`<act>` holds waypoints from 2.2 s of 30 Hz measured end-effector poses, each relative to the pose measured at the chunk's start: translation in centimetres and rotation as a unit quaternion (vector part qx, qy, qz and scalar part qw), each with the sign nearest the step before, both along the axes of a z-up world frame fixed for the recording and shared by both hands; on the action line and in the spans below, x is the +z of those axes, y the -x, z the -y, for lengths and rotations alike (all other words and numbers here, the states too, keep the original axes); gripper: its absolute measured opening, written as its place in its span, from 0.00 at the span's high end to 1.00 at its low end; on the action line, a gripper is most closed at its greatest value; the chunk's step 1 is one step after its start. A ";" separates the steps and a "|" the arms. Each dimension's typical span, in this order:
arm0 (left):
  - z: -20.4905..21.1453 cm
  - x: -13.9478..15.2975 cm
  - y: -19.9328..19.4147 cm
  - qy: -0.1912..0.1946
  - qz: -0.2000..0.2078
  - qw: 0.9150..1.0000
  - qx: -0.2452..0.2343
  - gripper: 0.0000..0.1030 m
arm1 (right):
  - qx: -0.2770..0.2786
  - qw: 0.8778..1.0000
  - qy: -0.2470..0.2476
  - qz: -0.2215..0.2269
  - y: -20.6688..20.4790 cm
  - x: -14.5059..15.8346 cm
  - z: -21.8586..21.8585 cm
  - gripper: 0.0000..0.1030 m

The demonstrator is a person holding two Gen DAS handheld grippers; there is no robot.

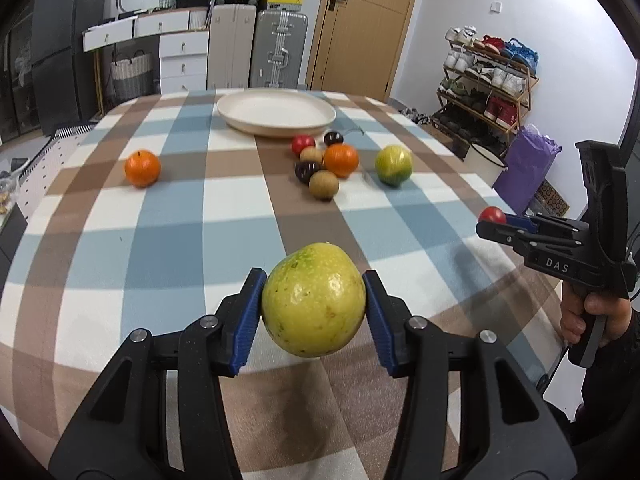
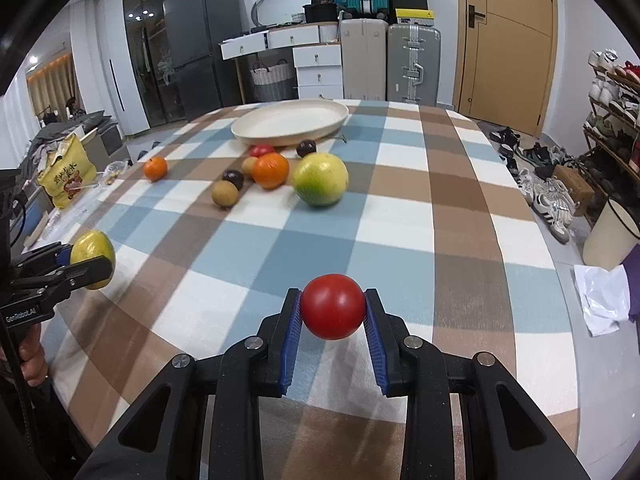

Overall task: Organize fruits
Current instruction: 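Carry the yellow fruit and red tomato onto the white plate and open both tools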

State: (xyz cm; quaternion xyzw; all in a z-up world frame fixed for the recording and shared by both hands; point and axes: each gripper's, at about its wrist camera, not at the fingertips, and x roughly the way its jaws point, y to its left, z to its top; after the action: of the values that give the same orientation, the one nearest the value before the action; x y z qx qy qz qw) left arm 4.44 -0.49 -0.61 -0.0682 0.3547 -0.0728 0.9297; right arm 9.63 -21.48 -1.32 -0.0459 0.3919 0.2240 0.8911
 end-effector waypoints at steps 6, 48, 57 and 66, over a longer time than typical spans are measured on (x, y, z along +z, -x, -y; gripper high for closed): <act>-0.7 3.1 -1.3 -0.009 0.032 0.999 0.004 0.55 | 0.017 0.999 -0.010 0.026 -0.4 3.5 -0.7 0.70; -3.4 6.0 -22.2 -0.048 0.070 0.996 0.031 0.55 | 0.040 0.994 -0.083 0.053 -17.8 8.0 -6.8 0.70; -4.2 2.5 -26.3 -0.045 0.055 0.997 0.029 0.55 | 0.040 0.995 -0.083 0.028 -21.1 4.9 -8.8 0.70; -4.4 0.7 -28.6 -0.045 0.049 0.997 0.035 0.55 | 0.045 0.996 -0.078 0.003 -23.1 2.3 -10.5 0.70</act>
State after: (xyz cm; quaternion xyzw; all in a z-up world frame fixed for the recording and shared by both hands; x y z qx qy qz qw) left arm 33.06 3.89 0.08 -0.0349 0.3088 -0.0272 0.9501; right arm 32.78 -11.02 1.02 0.0056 0.3684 0.2941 0.8819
